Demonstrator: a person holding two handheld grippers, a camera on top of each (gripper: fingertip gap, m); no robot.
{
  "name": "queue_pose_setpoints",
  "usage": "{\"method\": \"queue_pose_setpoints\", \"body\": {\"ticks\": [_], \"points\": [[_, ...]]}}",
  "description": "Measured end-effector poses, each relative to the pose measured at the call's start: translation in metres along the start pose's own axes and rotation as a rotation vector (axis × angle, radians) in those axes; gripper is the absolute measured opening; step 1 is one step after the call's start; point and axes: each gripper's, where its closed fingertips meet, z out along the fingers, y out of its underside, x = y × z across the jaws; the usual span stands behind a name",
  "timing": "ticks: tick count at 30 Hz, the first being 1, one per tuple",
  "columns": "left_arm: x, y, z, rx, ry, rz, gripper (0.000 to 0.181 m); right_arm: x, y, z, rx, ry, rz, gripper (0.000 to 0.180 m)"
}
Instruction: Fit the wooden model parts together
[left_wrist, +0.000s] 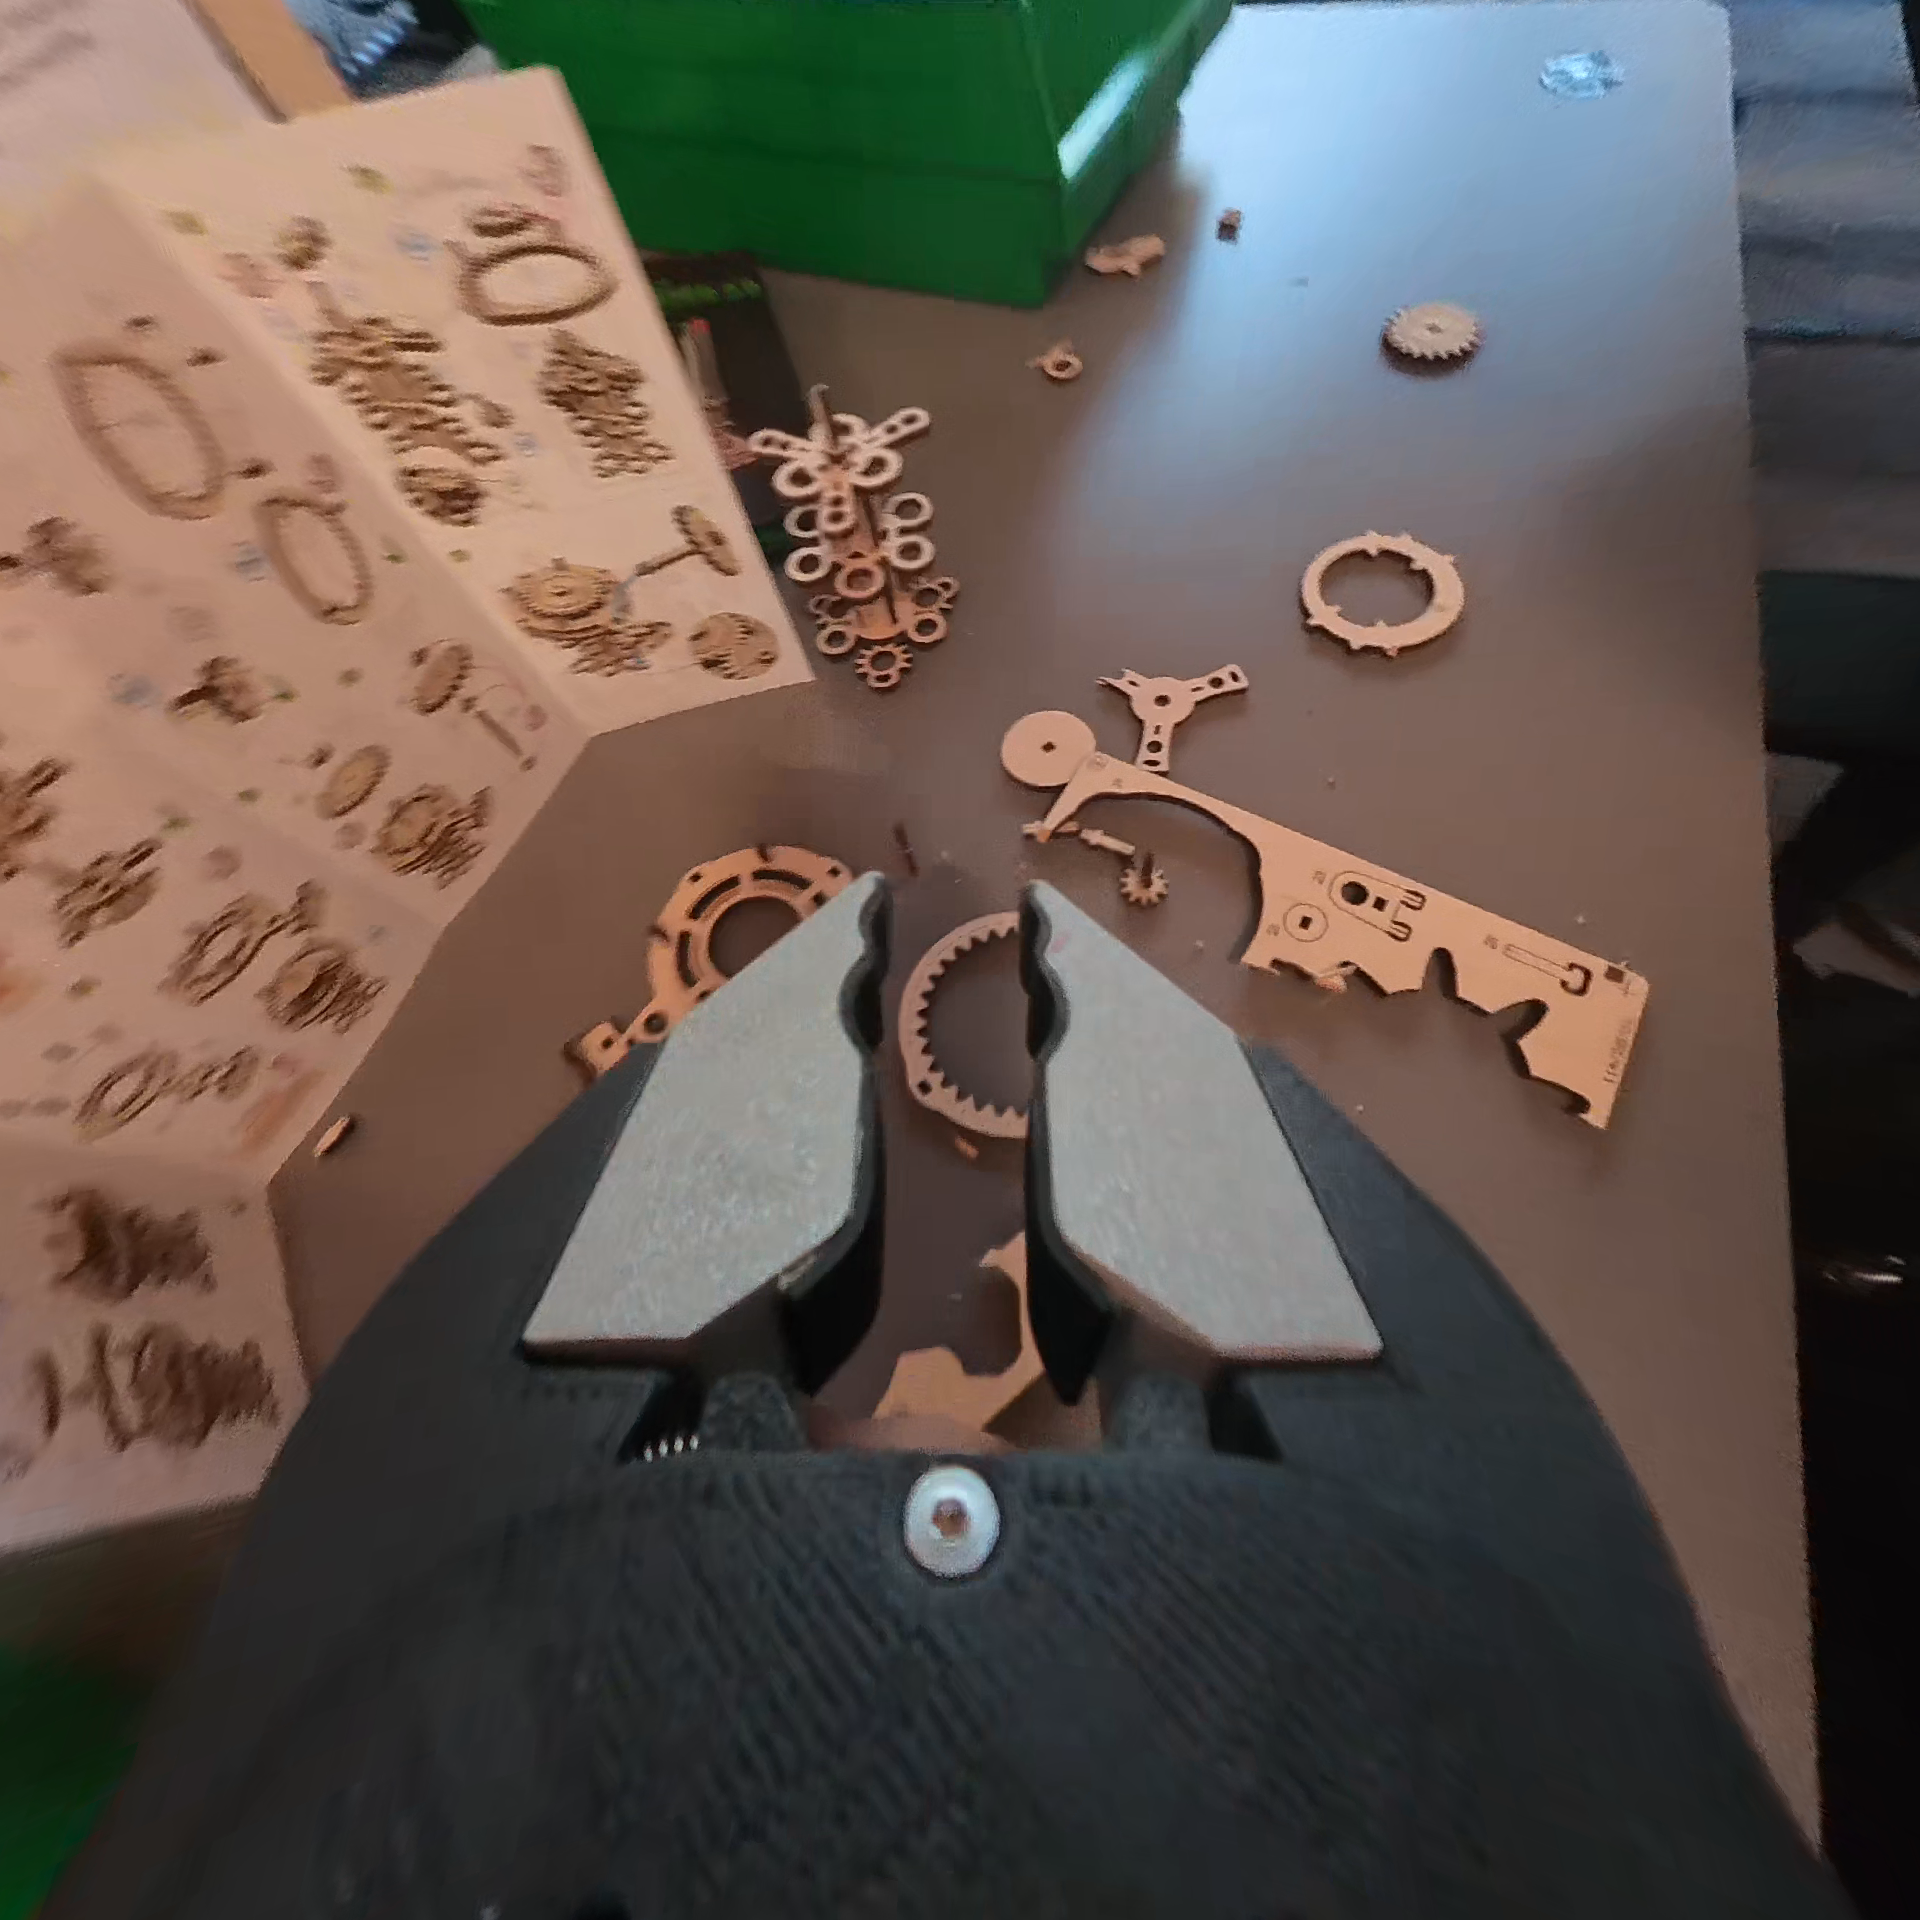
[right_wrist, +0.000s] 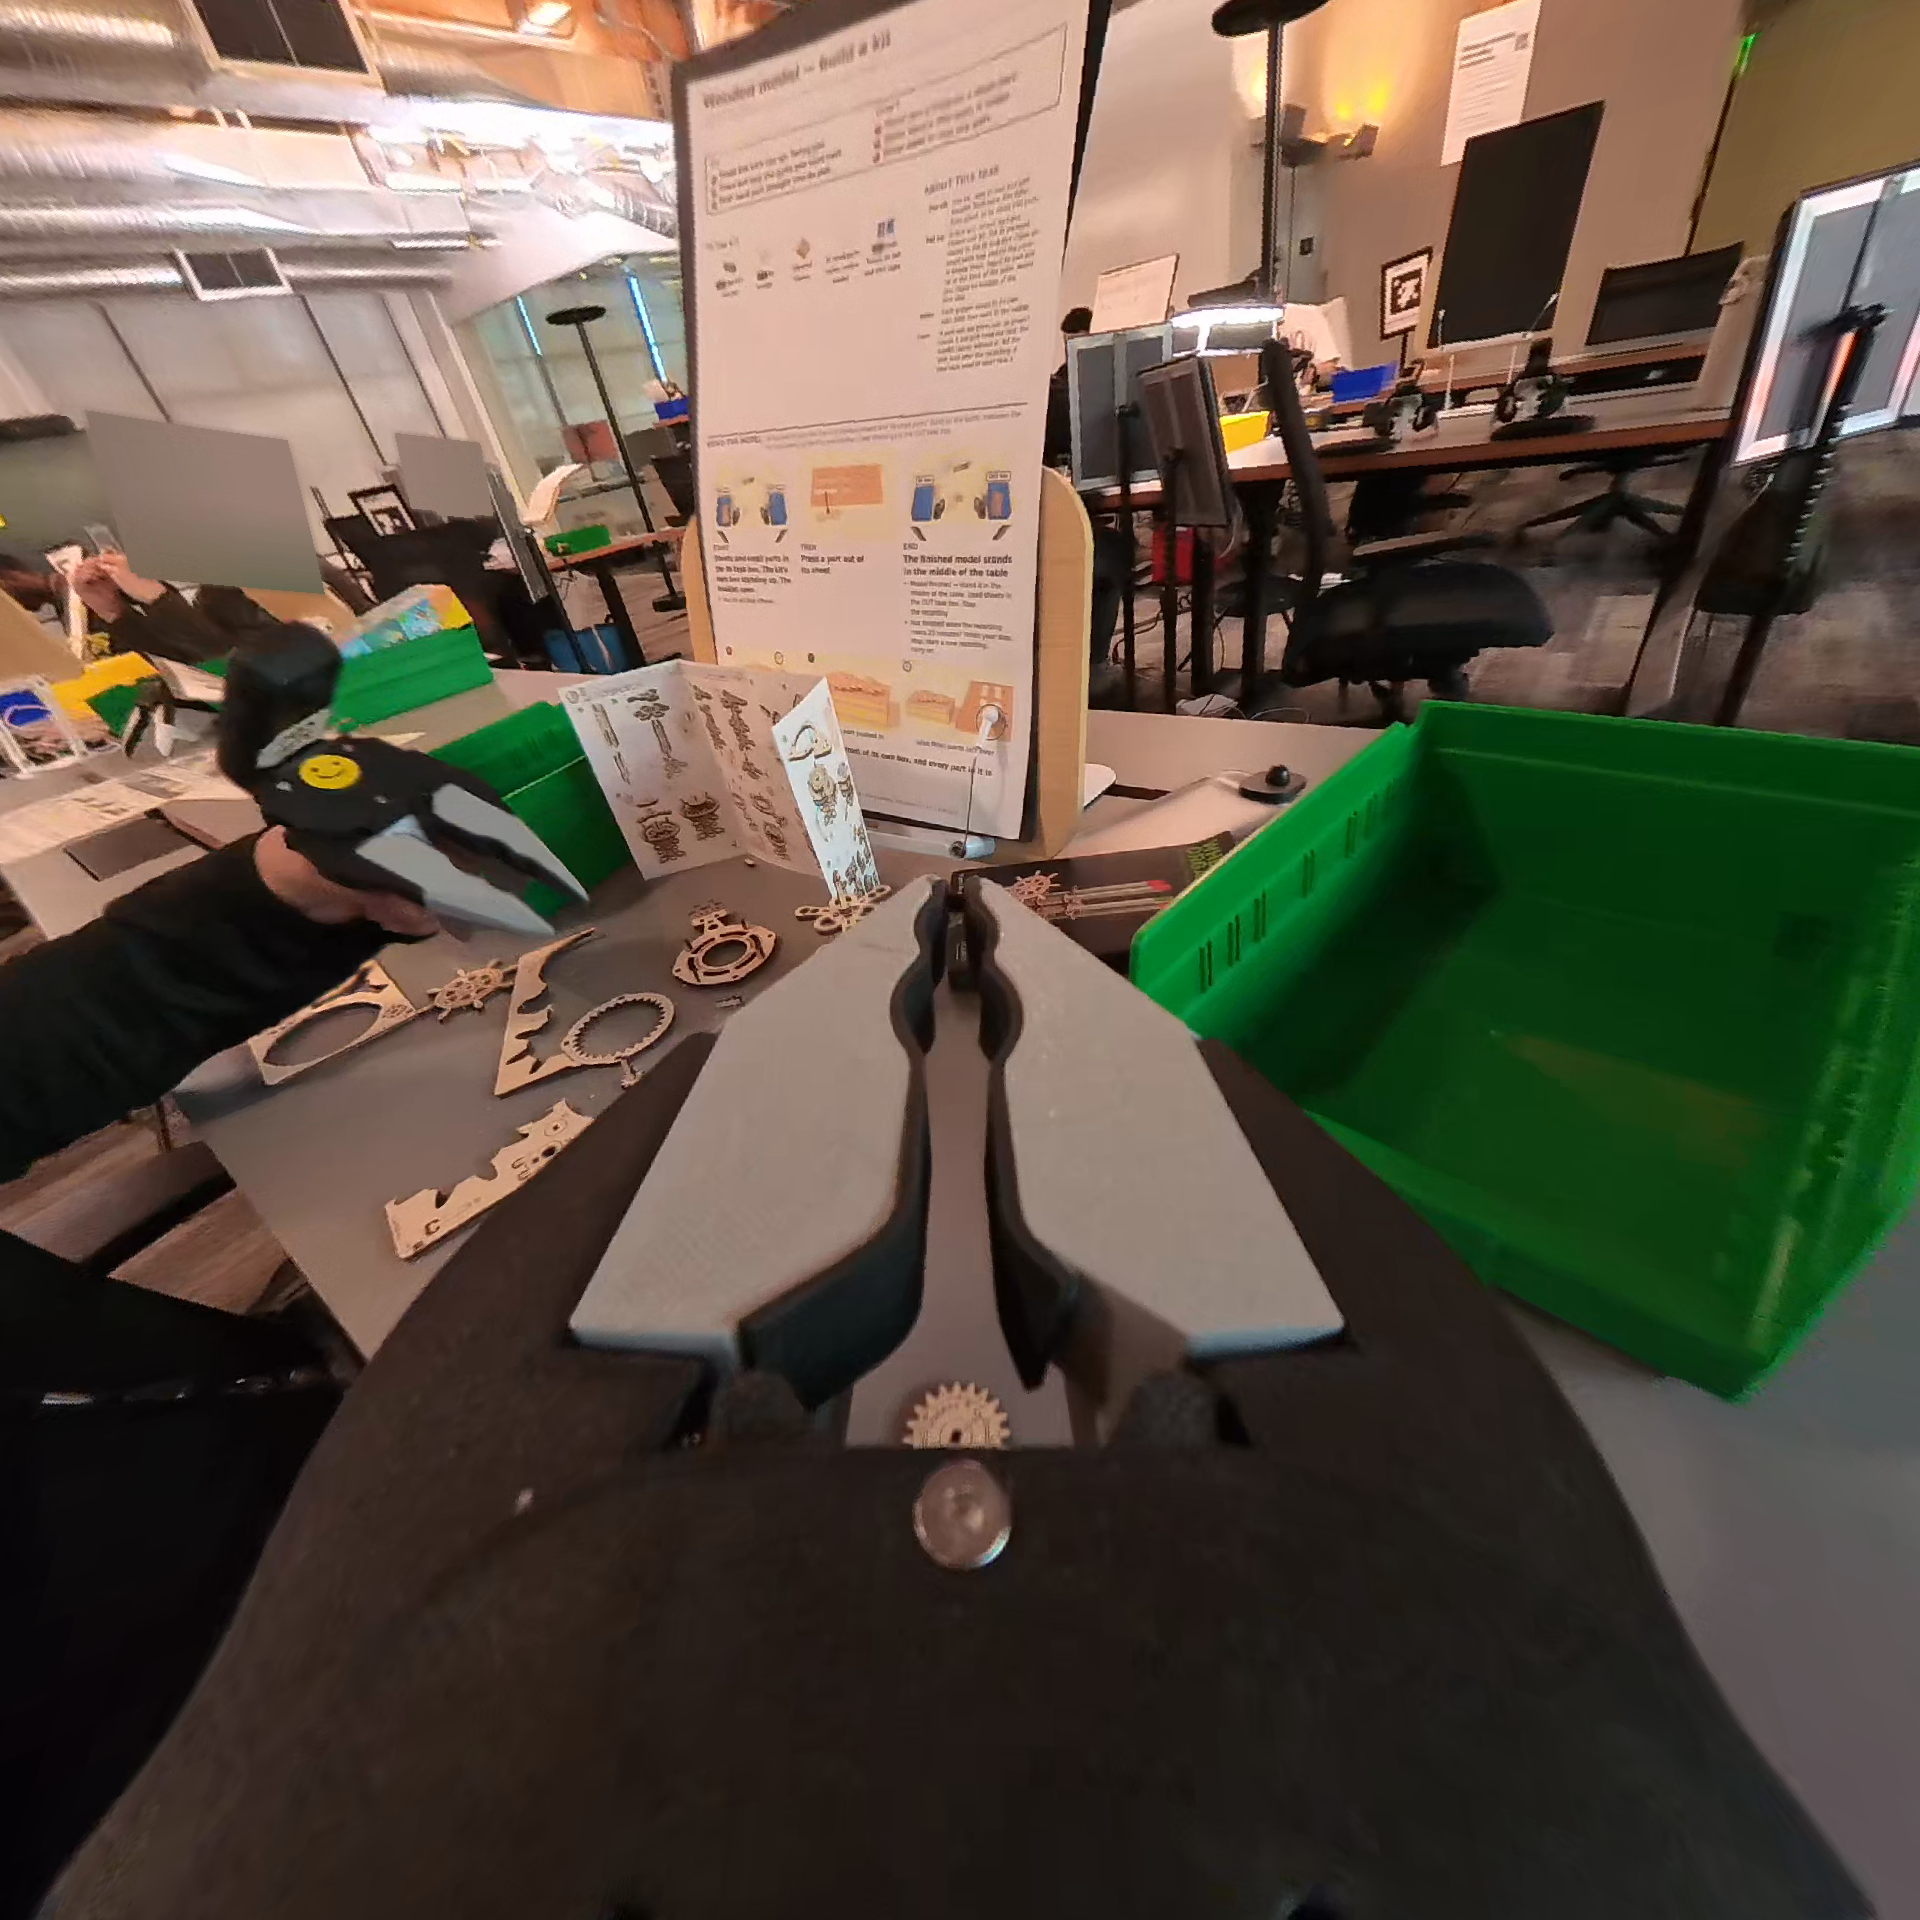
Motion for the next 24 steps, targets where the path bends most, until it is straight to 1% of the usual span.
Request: {"method": "queue_pose_setpoints", "body": {"ticks": [3,7,14,17,20,22,24], "points": [[-0.009,0.005,-0.022,0.042,-0.052,-0.051,0.02,0.0,0.001,-0.004,-0.004,-0.008,0.017,0.0],[-0.01,0.016,-0.046,0.084,-0.102,-0.1,0.02,-0.011,0.005,0.007,-0.034,-0.049,0.008,0.0],[-0.007,0.048,-0.078,0.085,-0.183,-0.154,0.02,-0.036,0.029,0.049,-0.146,-0.162,0.023,0.0],[-0.013,0.061,-0.099,0.079,-0.272,-0.17,0.021,-0.059,0.039,0.073,-0.183,-0.248,0.033,0.0],[-0.023,0.076,-0.139,0.075,-0.405,-0.19,0.022,-0.088,0.053,0.102,-0.202,-0.34,0.017,0.0],[-0.026,0.088,-0.175,0.073,-0.484,-0.208,0.023,-0.106,0.066,0.123,-0.211,-0.395,0.01,0.0],[-0.025,0.103,-0.216,0.061,-0.55,-0.227,0.024,-0.114,0.084,0.142,-0.221,-0.408,0.017,0.0]]}}
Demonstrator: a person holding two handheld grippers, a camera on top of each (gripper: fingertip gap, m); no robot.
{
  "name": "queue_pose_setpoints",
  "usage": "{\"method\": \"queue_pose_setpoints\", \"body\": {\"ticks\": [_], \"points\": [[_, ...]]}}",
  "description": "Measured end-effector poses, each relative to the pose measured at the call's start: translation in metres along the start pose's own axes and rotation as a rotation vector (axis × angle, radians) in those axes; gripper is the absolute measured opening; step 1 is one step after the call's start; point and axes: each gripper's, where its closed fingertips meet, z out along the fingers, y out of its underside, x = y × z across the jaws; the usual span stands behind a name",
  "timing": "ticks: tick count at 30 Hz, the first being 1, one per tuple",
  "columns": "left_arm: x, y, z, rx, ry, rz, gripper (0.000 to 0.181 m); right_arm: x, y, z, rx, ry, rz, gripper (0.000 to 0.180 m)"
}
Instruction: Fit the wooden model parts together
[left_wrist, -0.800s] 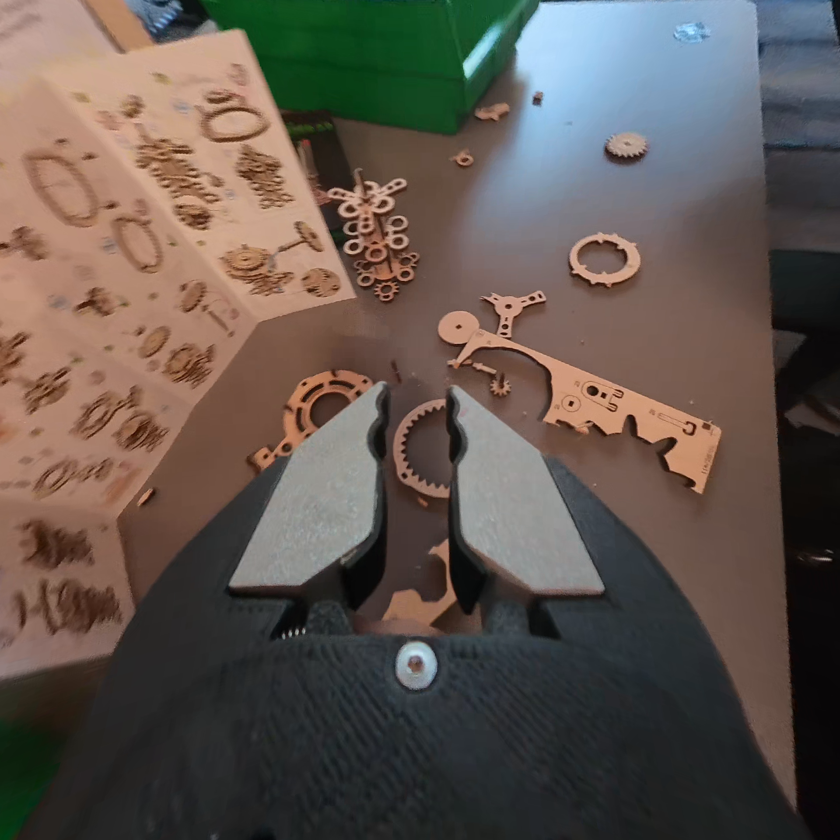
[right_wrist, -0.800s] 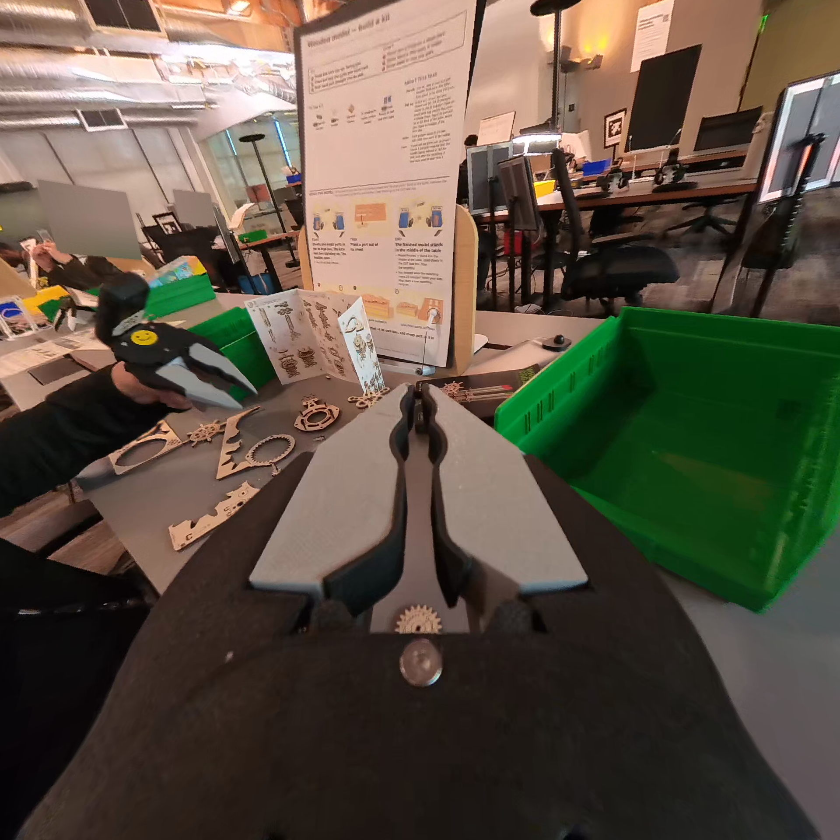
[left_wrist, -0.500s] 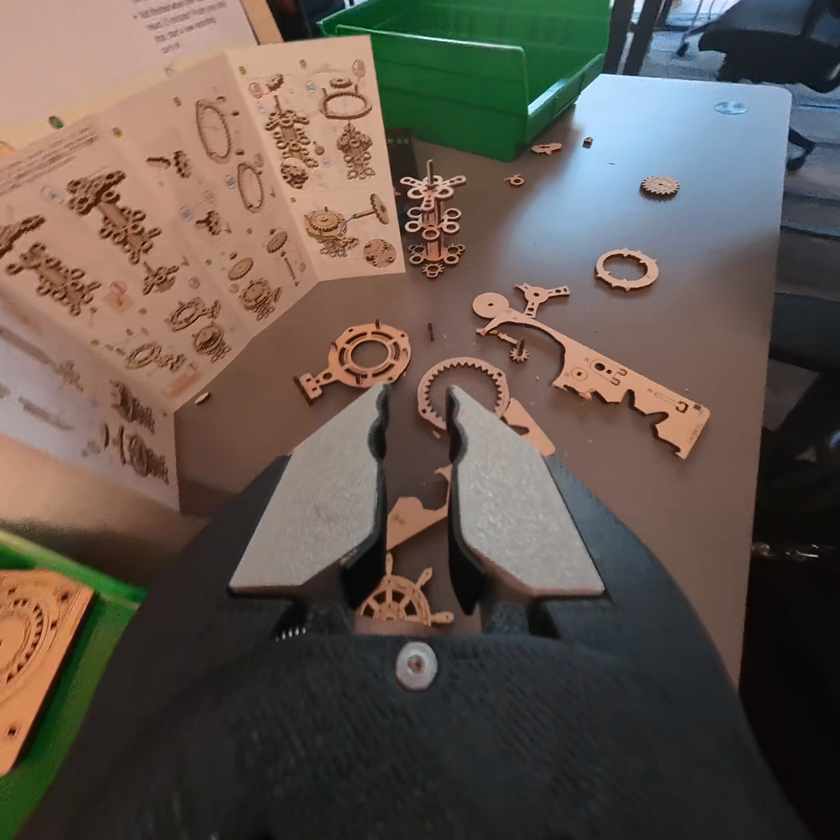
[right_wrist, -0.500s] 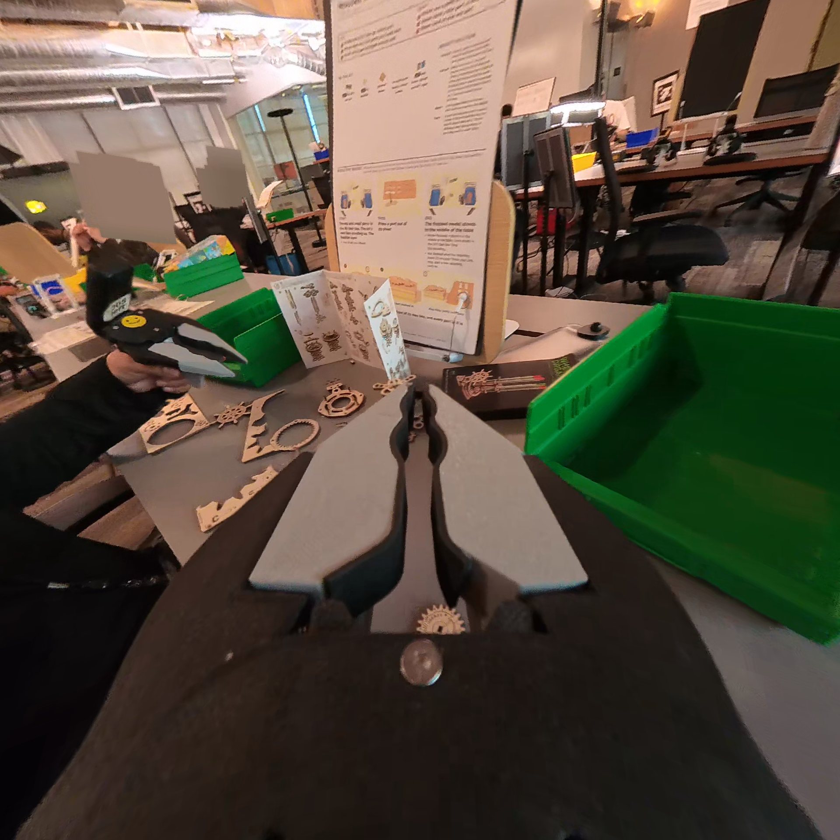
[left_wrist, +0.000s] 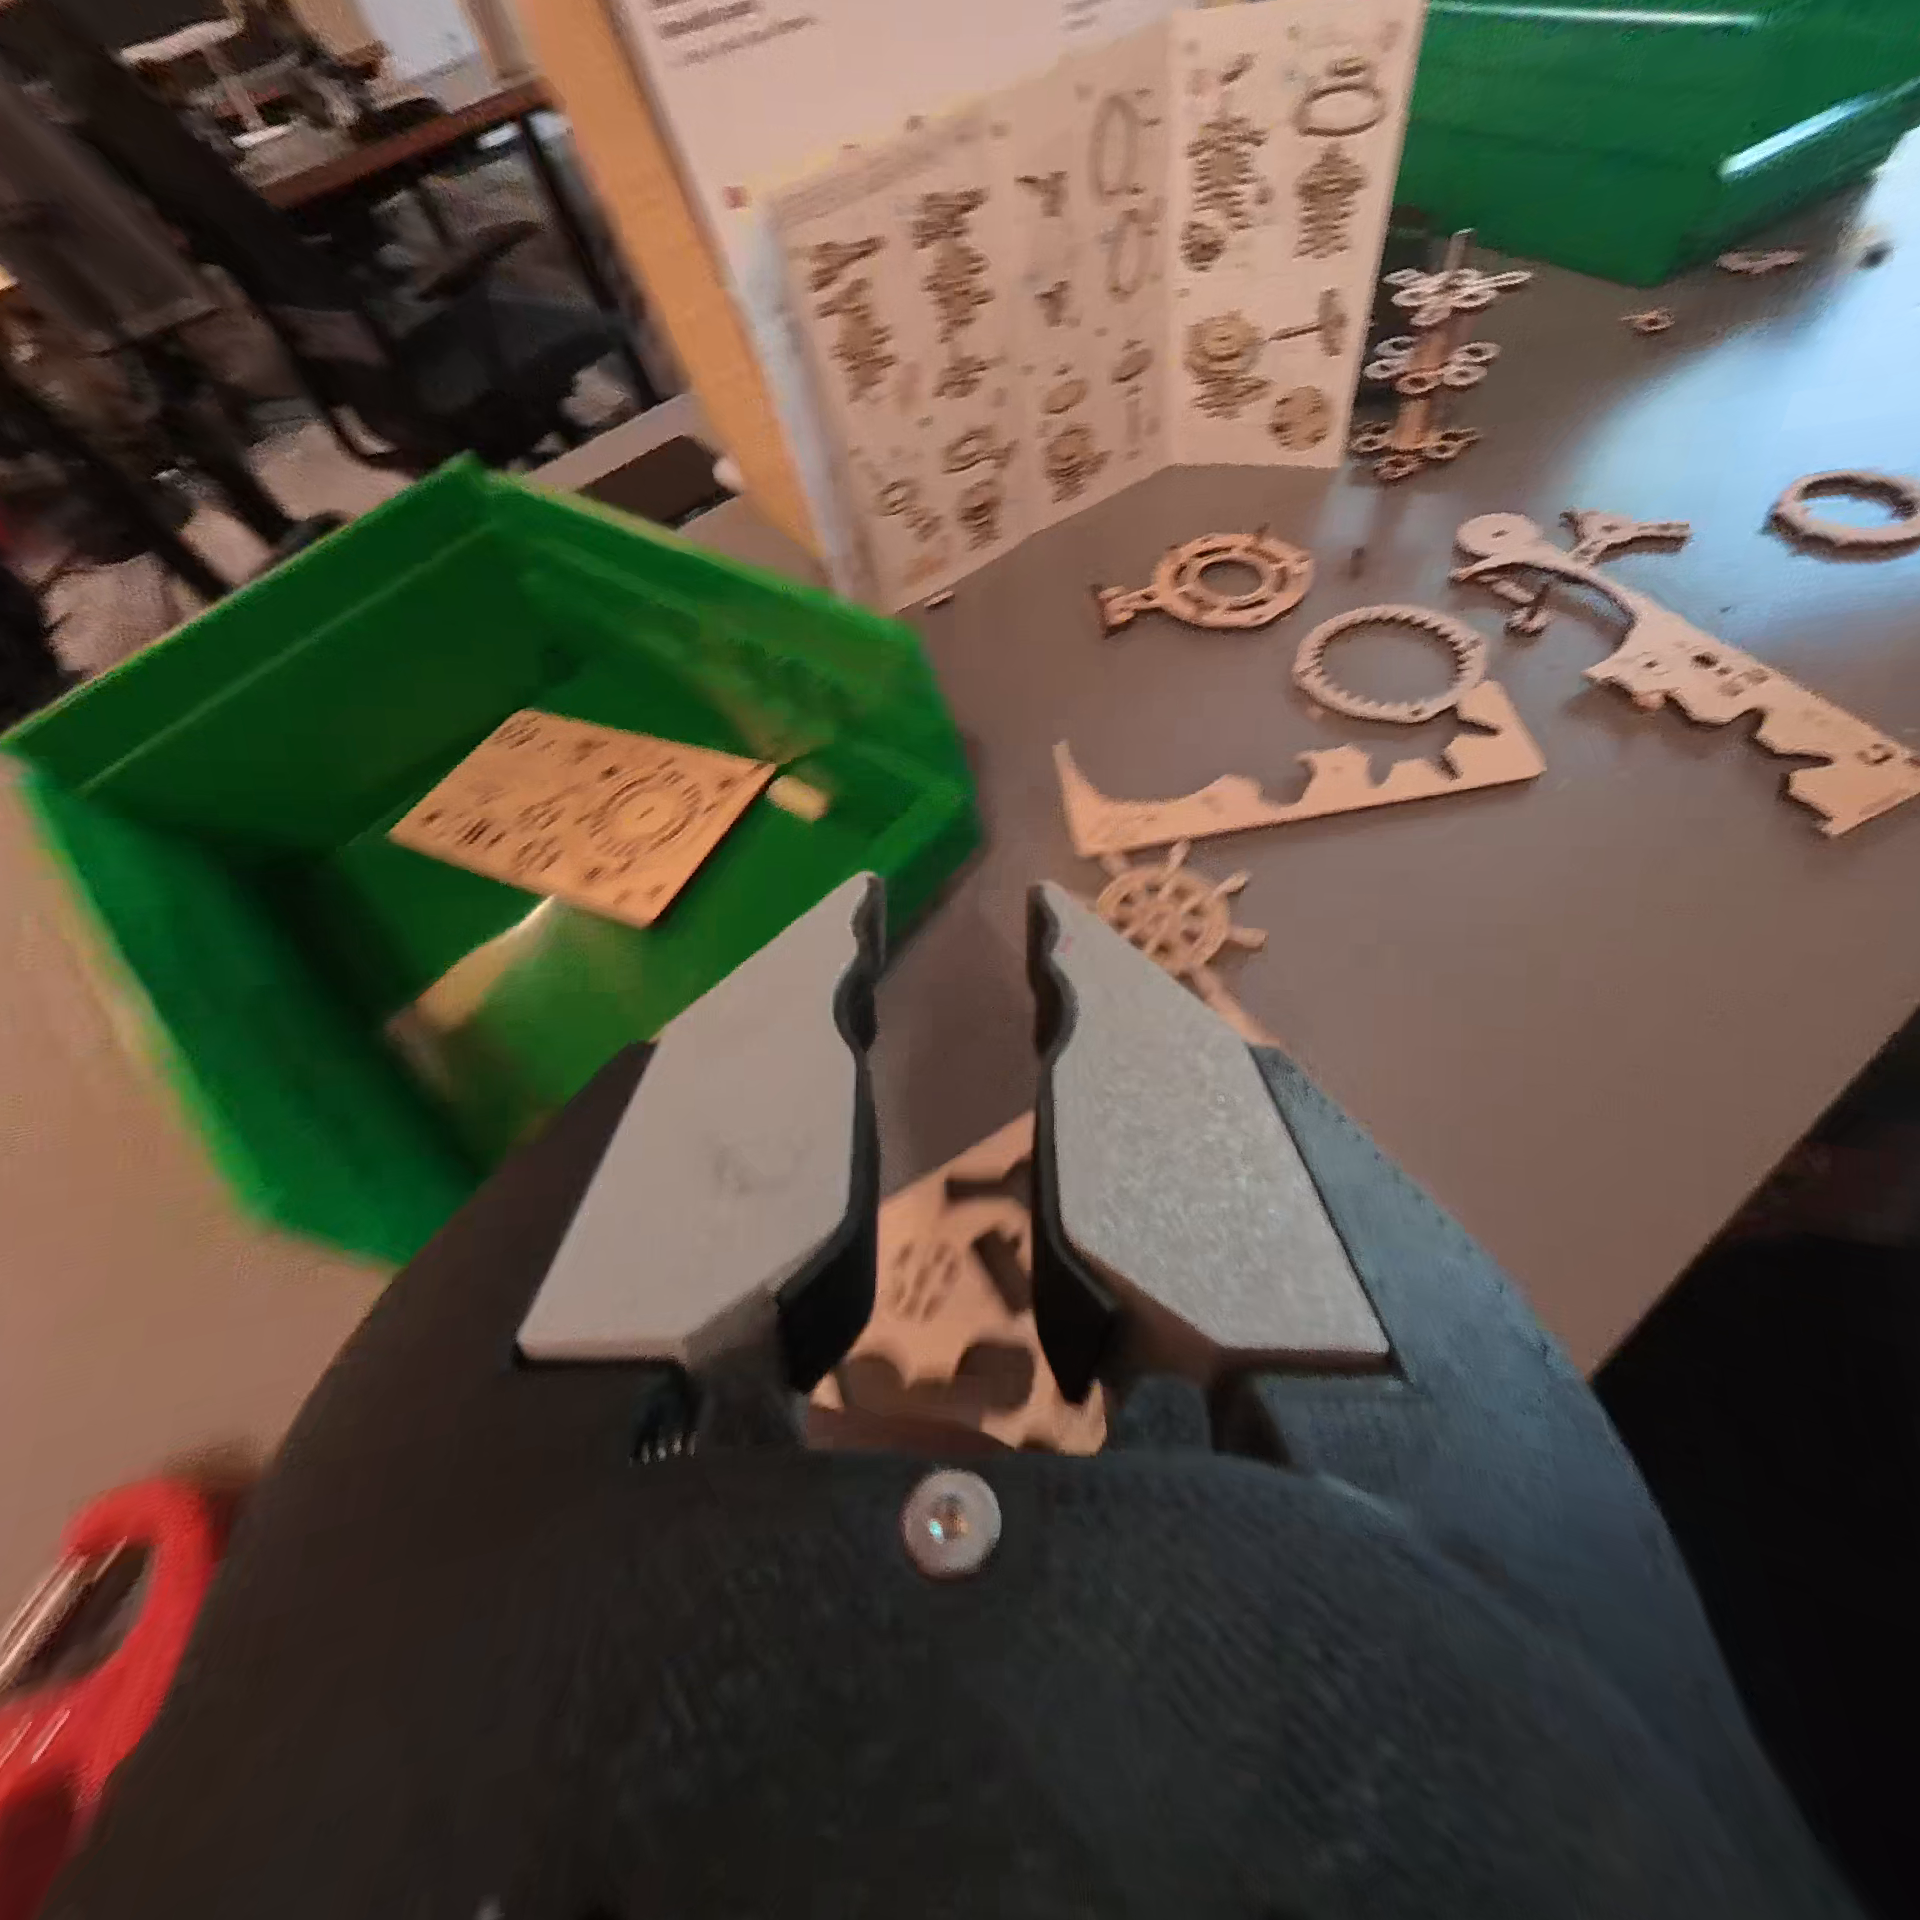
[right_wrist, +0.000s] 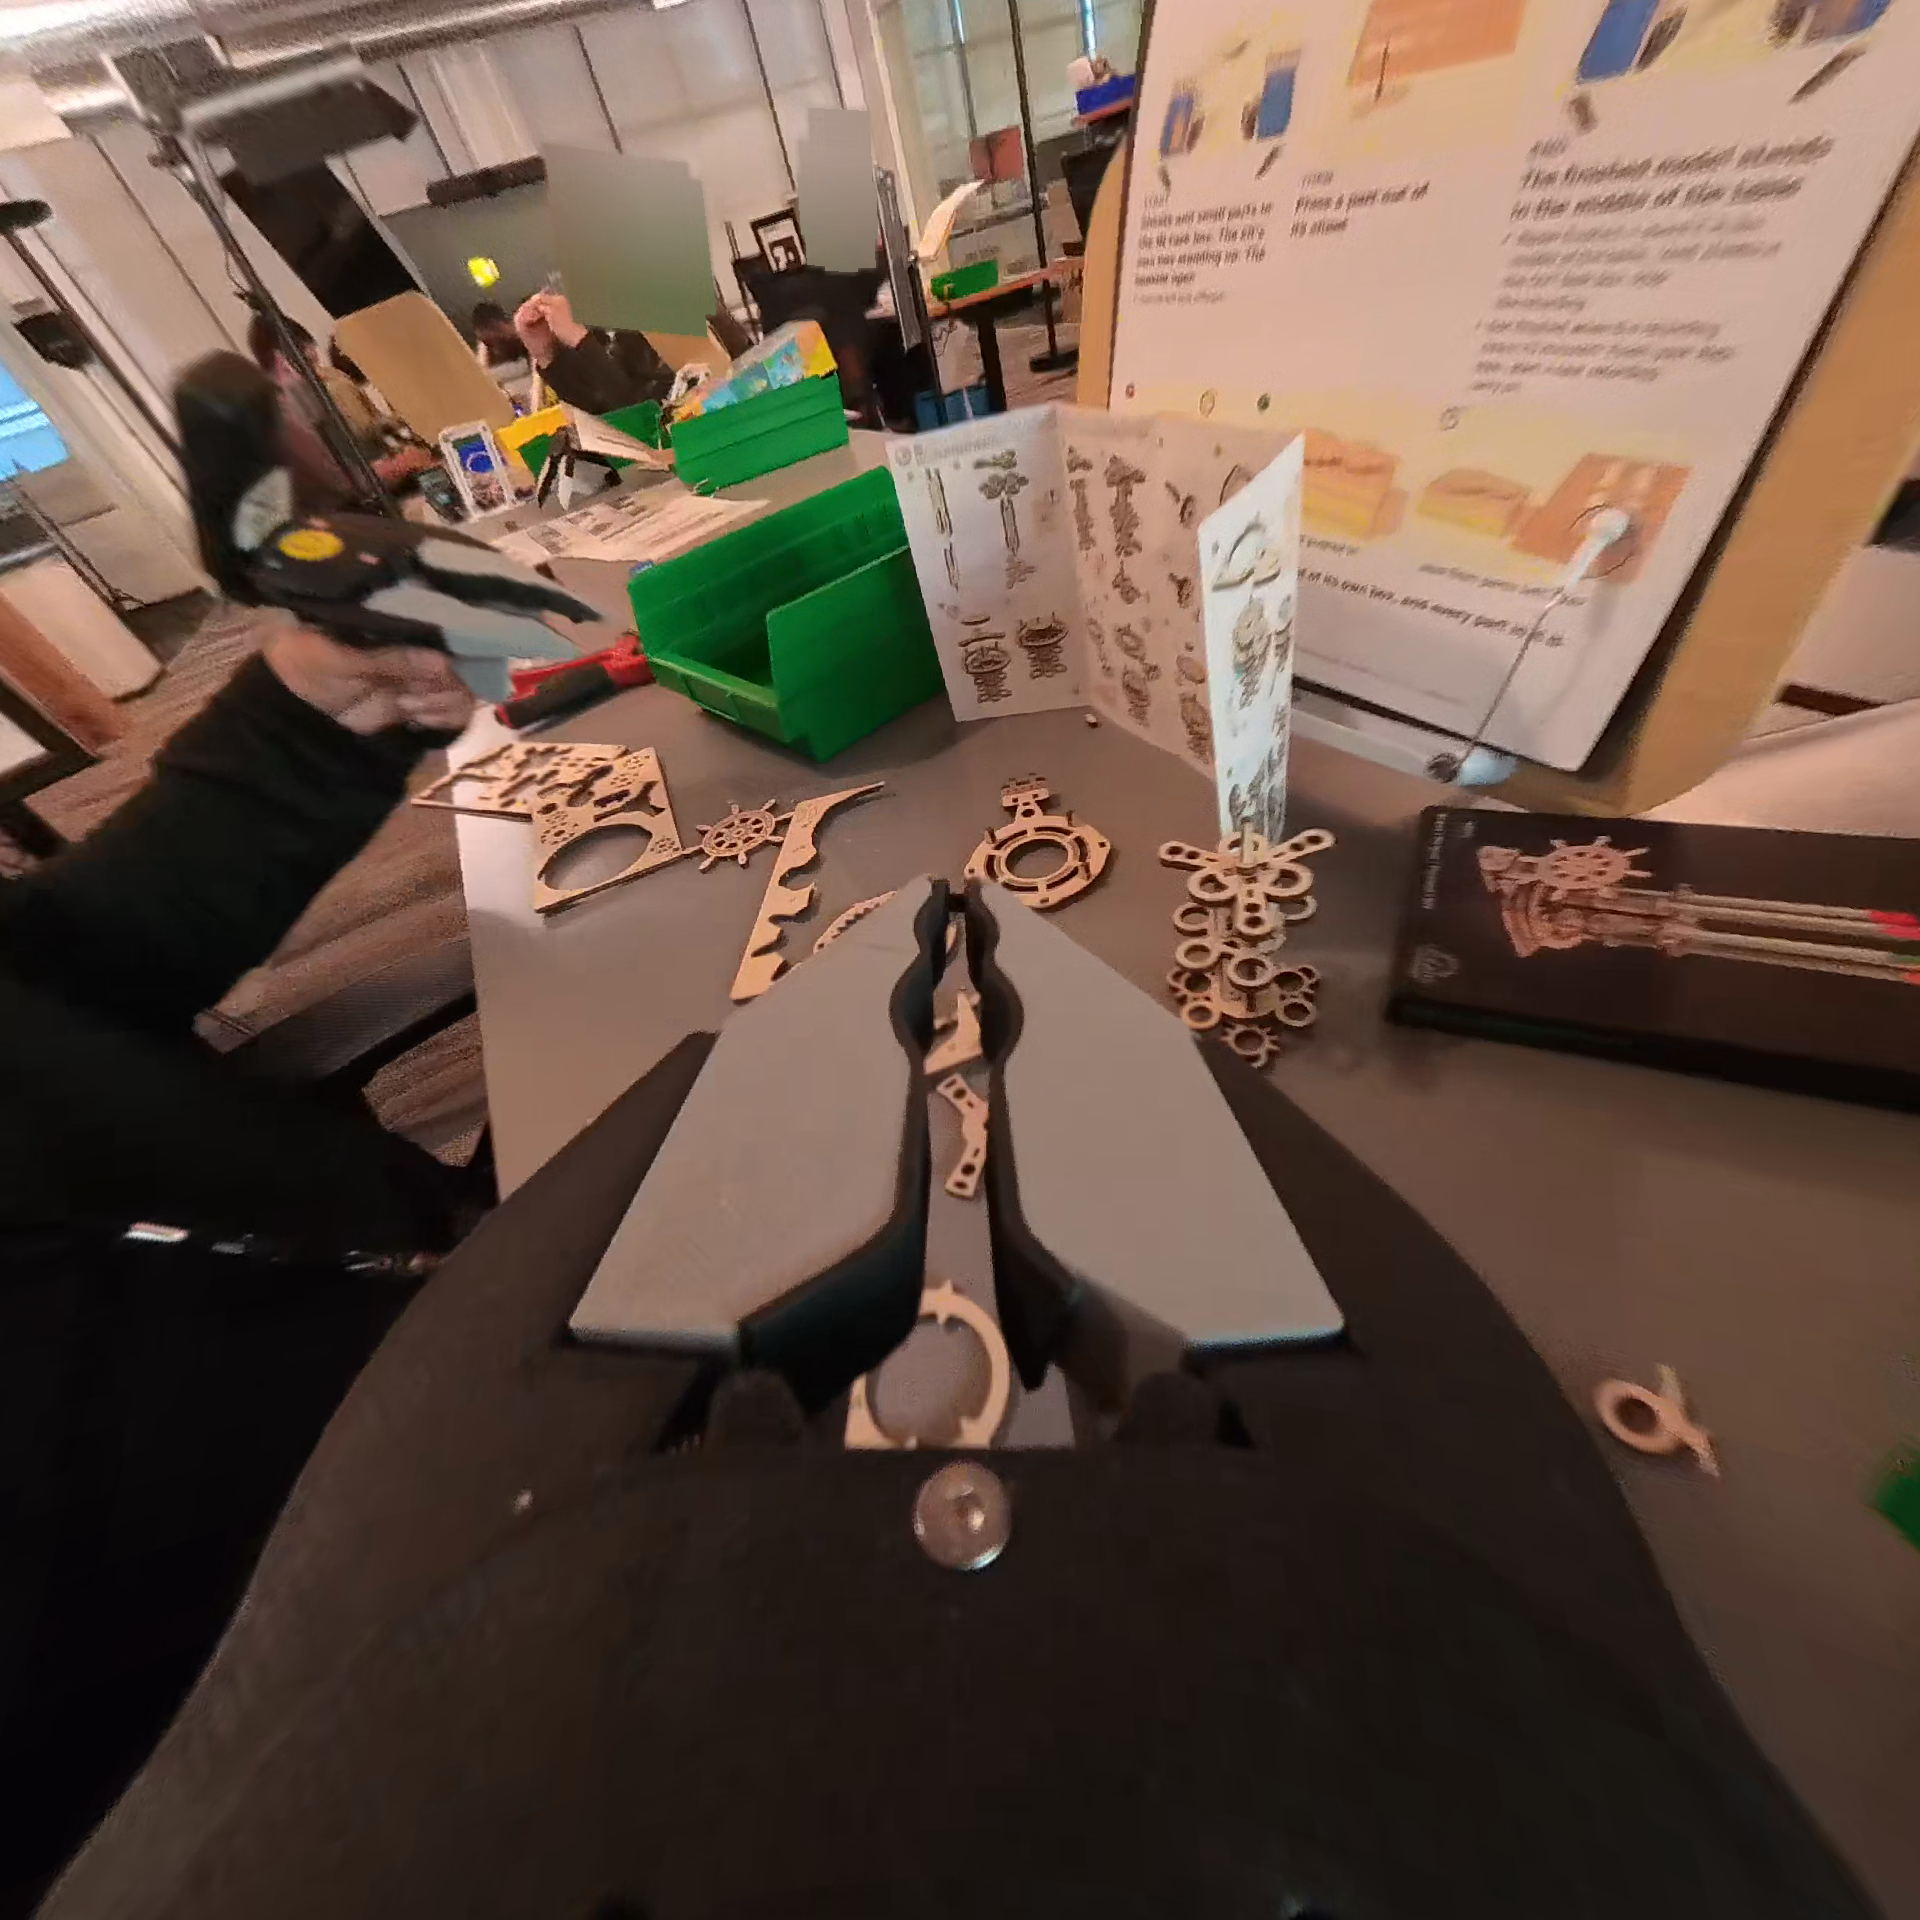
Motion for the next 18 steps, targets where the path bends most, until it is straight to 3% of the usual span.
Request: {"method": "queue_pose_setpoints", "body": {"ticks": [5,8,11,18], "points": [[-0.039,0.032,-0.081,-0.038,-0.149,-0.048,0.026,0.018,0.029,0.034,-0.021,0.05,0.012,0.0],[-0.043,0.044,-0.108,-0.005,-0.185,-0.089,0.024,0.025,0.033,0.036,-0.007,0.077,0.014,0.0],[-0.032,0.067,-0.108,-0.048,-0.126,-0.1,0.026,0.03,0.038,0.032,-0.009,0.101,0.012,0.0],[0.026,0.079,-0.063,-0.115,0.251,0.009,0.028,0.034,0.04,0.022,0.028,0.072,0.094,0.0]]}}
